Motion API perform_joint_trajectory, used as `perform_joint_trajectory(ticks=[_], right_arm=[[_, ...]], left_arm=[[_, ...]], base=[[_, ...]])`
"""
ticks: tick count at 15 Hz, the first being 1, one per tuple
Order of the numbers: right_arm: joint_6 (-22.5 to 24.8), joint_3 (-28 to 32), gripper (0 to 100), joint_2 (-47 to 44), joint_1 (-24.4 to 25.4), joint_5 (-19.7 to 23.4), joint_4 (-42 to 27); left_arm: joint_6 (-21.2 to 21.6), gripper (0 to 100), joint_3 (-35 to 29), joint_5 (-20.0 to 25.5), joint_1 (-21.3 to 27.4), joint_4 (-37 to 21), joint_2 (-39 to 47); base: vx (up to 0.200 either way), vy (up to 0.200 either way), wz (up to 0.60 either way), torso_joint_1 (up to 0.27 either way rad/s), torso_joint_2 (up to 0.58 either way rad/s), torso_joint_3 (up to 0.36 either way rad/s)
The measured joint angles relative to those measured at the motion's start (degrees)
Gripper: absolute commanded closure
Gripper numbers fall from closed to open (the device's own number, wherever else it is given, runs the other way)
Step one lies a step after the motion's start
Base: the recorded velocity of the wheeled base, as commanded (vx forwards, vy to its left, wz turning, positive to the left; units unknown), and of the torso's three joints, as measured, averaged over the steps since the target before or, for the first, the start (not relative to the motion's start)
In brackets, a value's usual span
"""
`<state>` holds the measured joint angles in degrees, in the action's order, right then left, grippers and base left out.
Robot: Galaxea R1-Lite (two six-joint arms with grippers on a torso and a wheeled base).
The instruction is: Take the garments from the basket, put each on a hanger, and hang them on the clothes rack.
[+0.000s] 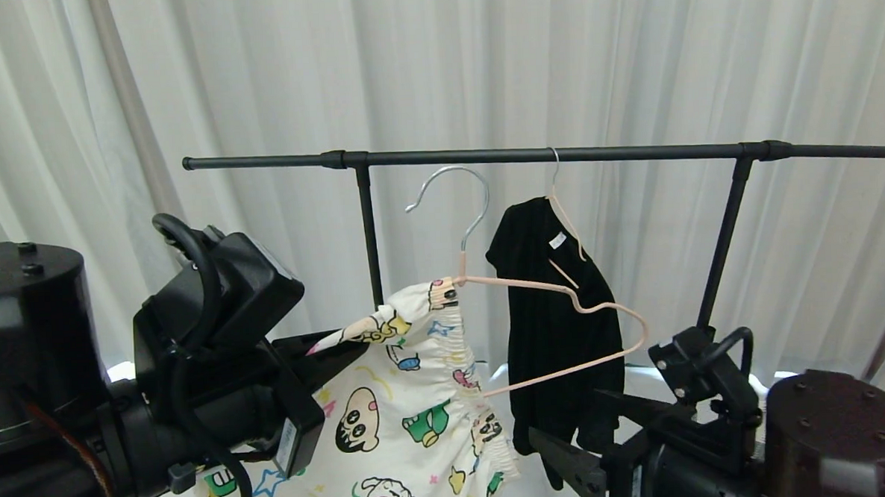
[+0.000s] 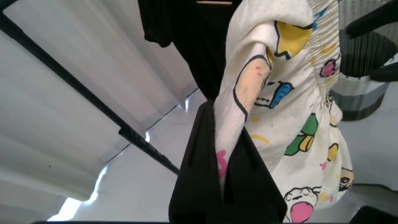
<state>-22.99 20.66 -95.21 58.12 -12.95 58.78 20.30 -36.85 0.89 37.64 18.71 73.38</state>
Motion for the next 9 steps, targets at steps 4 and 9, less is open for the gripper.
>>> perform_joint_trajectory(ticks=[4, 9], right_arm=[[0.6, 3.1, 0, -5.8, -2.1, -0.5, 0.2], [1.7, 2.6, 0, -7.3, 5.3, -0.5, 0.3]], left_arm=[[-0.6, 100, -0.8, 0.0, 0.0, 0.0, -0.1], [-1.6, 100, -1.7, 0.0, -0.2, 0.0, 0.5]], base=[[0.000, 0.000, 0.00, 0.000, 0.00, 0.000], [0.000, 0.000, 0.00, 0.000, 0.00, 0.000]])
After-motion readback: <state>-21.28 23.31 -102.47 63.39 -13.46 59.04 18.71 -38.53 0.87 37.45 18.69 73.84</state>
